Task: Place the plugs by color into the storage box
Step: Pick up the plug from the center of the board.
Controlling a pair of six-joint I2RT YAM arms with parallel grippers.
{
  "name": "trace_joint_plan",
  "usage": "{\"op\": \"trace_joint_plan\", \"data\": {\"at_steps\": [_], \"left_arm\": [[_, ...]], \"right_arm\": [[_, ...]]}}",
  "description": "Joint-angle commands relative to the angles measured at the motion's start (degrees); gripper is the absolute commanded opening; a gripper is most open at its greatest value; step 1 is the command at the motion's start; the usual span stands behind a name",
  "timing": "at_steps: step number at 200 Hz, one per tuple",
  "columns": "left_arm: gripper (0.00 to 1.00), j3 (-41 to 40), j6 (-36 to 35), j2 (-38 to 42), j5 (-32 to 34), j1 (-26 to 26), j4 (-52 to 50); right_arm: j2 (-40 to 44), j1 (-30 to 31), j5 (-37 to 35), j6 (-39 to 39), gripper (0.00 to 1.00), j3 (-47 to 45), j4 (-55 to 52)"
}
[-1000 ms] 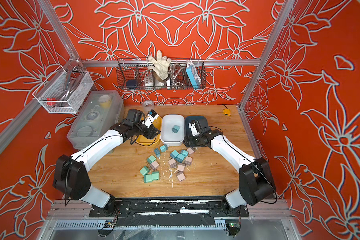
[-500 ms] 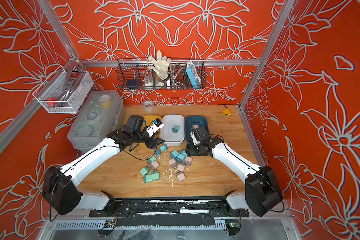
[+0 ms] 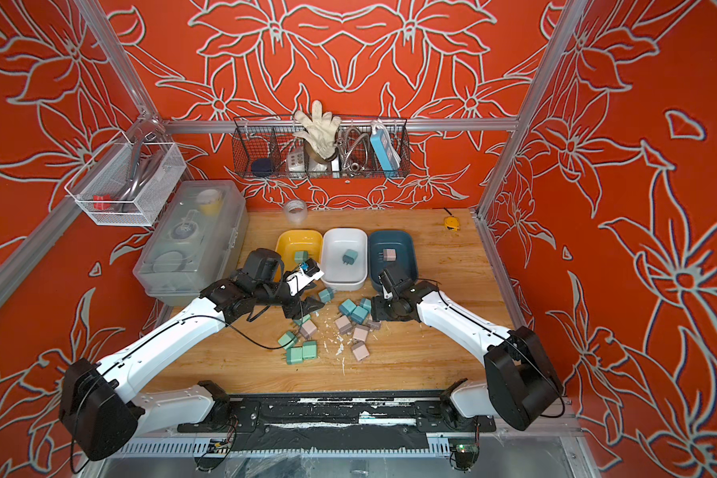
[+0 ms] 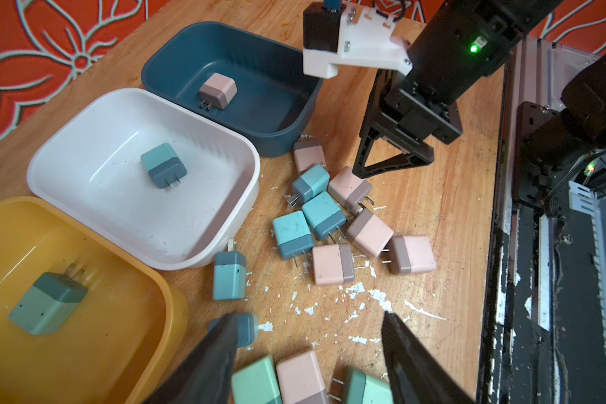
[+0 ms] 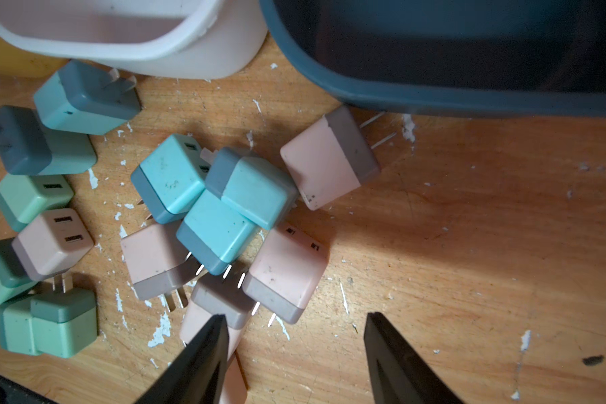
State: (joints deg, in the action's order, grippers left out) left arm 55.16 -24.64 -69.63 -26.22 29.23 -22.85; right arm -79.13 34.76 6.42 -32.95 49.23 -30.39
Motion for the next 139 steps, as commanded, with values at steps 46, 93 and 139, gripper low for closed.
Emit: {"op": "trace_joint_plan", "data": {"at_steps": [46, 93, 139], "left_arm": [[0.66, 0.90, 0.67, -1.30, -2.26, 0.32, 1.35], [0.66, 2.50, 0.63, -1.49, -1.91, 0.44, -1.05], [0.67, 2.24, 0.69, -0.78, -2.17, 0.82, -1.05]], "right_arm": [[-5.53, 2.28, -3.45, -3.19, 0.68, -0.41, 3.27], [-9.79, 2.73, -4.06, -3.25, 0.68, 0.24, 4.15], [-11.57, 3.47, -4.51, -2.93, 0.68, 0.70, 3.82]]}}
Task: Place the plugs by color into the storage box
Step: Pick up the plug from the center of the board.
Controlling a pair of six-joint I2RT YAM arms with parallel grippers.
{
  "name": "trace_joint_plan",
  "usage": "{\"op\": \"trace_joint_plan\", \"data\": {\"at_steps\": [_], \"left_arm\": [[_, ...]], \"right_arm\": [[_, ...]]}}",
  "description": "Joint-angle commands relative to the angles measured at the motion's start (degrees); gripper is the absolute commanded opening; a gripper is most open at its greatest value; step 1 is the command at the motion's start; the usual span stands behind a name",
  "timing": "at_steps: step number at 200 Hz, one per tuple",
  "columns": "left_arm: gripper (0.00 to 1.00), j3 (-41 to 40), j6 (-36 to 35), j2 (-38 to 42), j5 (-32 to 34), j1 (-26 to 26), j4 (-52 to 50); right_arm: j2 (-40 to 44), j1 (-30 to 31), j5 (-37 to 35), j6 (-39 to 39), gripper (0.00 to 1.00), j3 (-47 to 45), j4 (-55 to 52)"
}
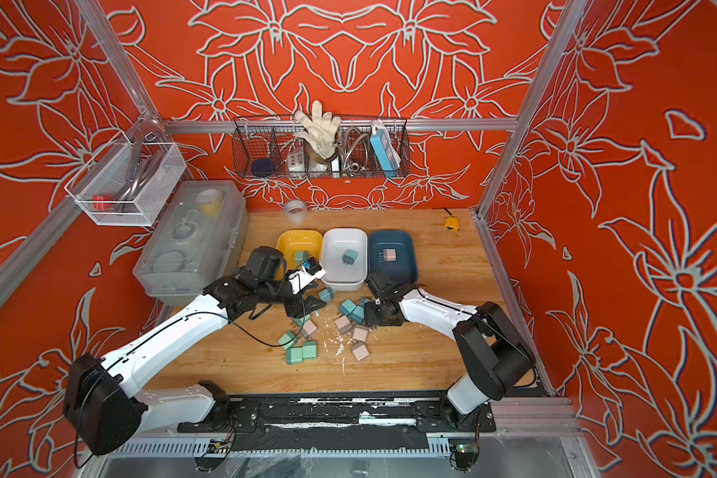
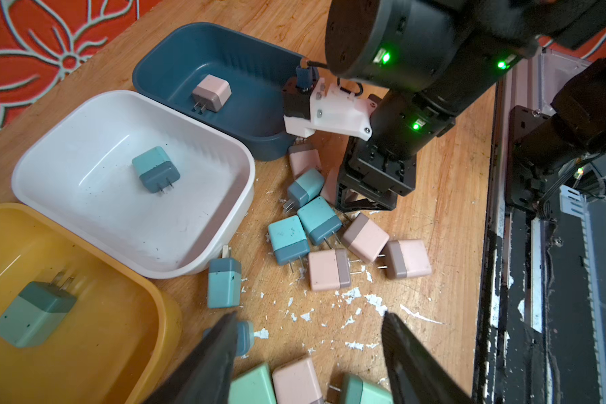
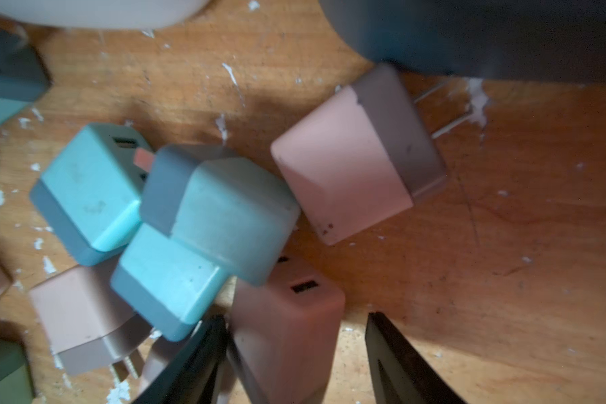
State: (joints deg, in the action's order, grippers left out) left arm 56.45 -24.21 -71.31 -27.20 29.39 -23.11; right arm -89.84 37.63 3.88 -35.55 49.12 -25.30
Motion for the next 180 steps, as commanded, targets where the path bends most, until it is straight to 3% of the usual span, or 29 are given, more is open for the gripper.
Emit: {"op": "trace_joint_plan", "data": {"at_steps": [1, 98, 180], "left_arm": [[0.66, 0.95, 0.27, 0.91, -1.19, 0.67, -0.79], [0.67, 1.03, -0.05, 1.56, -1.46, 1.07, -1.10], [0.67, 1.57, 0.20, 0.19, -1.18, 1.05, -0.70]], "right_arm": [[-0.86, 0.61, -1.96, -0.37, 0.68, 0.80, -1.26], [-0.74, 0.78, -2.42, 1.64, 0.55, 2.62, -4.37], [9.37, 0.79, -4.48, 7.07, 0.45, 2.88, -11.43]]}}
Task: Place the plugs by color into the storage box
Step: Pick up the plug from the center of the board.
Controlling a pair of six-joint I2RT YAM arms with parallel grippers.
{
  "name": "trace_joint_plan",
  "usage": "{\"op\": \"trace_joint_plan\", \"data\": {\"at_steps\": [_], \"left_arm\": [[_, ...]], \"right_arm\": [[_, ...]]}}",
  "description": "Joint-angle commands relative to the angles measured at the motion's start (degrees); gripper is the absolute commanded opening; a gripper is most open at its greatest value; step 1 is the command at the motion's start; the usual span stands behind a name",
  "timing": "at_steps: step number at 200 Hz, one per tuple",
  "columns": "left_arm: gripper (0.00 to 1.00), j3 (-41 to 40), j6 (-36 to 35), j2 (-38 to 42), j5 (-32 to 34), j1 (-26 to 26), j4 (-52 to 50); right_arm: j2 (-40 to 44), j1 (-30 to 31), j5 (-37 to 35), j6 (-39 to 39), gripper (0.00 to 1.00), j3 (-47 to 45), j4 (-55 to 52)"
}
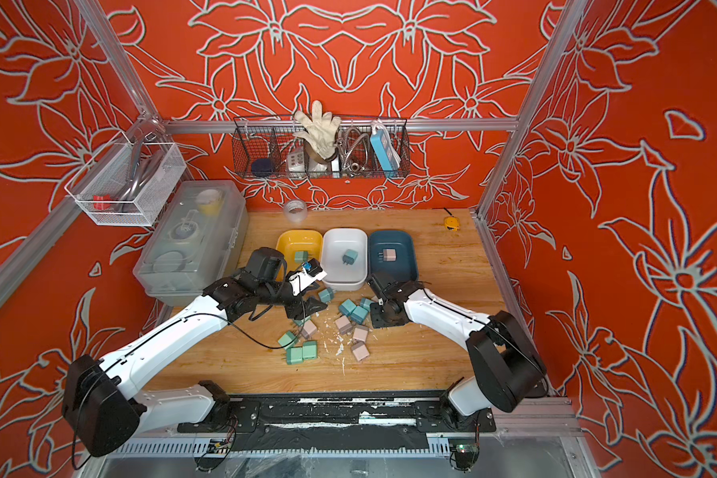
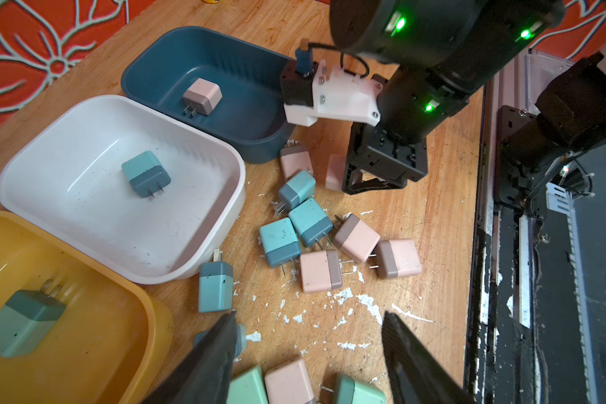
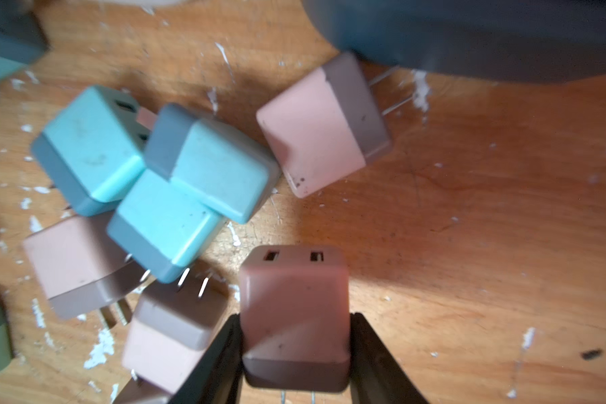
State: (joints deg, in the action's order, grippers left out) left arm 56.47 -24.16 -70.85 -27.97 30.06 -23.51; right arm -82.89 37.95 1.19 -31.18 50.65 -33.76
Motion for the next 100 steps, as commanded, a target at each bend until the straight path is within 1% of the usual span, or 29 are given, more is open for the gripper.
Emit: {"op": "trace_joint_plan", "data": {"at_steps": [1, 42, 100], "left_arm": [[0.66, 1.55, 0.12, -0.26, -0.38, 0.36, -0.31], [0.66, 1.63, -0.08, -0.70, 0.19, 0.36, -0.38], [0.65, 1.72, -0.25, -1.46, 0.10, 0.35, -0.46]], "right_arm": [[2.44, 0.50, -1.80, 2.75, 0.45, 1.41, -2.97], [1.71, 0.45, -2.29, 5.20, 0.42, 5.24, -5.03], [-0.37, 0.45, -1.41, 5.82, 0.40, 7.56, -4.38]]}}
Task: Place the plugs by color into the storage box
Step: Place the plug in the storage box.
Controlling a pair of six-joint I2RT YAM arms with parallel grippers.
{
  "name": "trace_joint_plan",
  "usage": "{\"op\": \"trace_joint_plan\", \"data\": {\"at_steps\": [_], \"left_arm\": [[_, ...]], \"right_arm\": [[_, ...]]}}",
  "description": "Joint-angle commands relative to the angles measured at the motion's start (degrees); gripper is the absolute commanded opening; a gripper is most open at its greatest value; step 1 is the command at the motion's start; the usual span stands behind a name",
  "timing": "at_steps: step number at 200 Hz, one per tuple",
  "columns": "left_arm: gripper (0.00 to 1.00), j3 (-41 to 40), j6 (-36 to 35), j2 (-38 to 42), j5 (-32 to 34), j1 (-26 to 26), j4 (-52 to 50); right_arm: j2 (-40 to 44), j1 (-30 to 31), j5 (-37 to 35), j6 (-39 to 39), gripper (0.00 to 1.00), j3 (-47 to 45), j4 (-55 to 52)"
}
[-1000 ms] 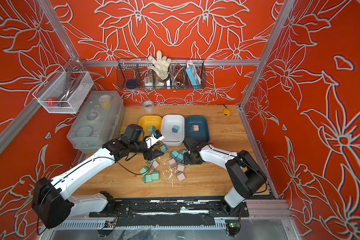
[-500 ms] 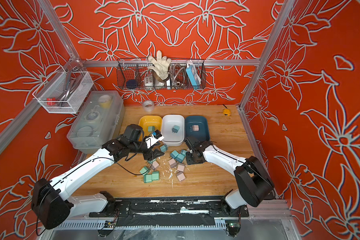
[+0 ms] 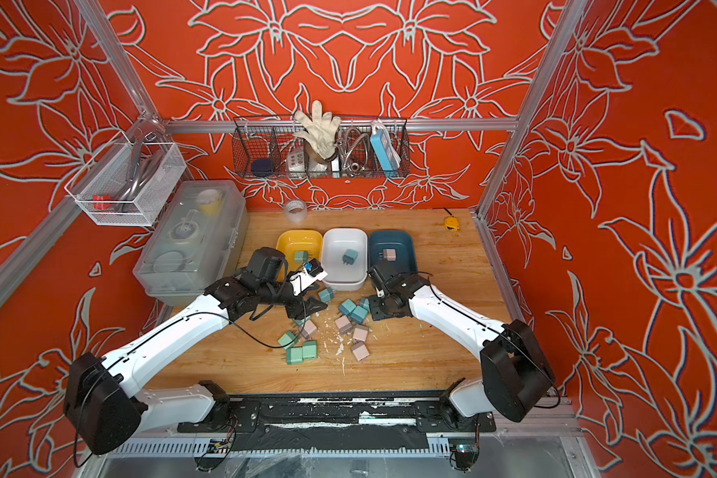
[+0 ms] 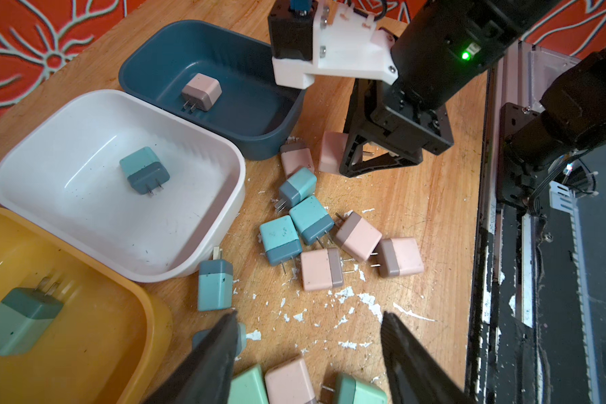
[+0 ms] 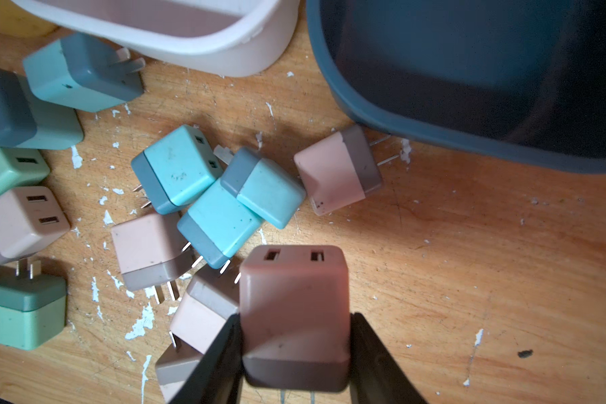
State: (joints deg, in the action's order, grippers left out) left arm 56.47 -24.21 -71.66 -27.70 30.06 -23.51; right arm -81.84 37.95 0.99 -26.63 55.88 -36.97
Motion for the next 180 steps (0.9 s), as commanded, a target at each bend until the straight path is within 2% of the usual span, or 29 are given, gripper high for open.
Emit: {"op": "trace_joint_plan", "data": {"at_steps": [1, 123, 180], "left_arm": [[0.65, 1.67, -0.17, -0.67, -0.16, 0.35, -0.48], [0.65, 1.98, -0.14, -2.56, -0.34, 0.35, -0.05], [0.65, 2.32, -0.28, -3.22, -0.25, 0.37, 0.22]], "right_arm": [[-1.45, 0.45, -1.19, 1.30, 0.40, 2.41, -1.13], [-3.67, -2.32, -2.38, 6.61, 0.39, 9.56, -0.65], [-5.06, -7.13, -1.17, 8.77, 0.38, 12.72, 1.84]]}}
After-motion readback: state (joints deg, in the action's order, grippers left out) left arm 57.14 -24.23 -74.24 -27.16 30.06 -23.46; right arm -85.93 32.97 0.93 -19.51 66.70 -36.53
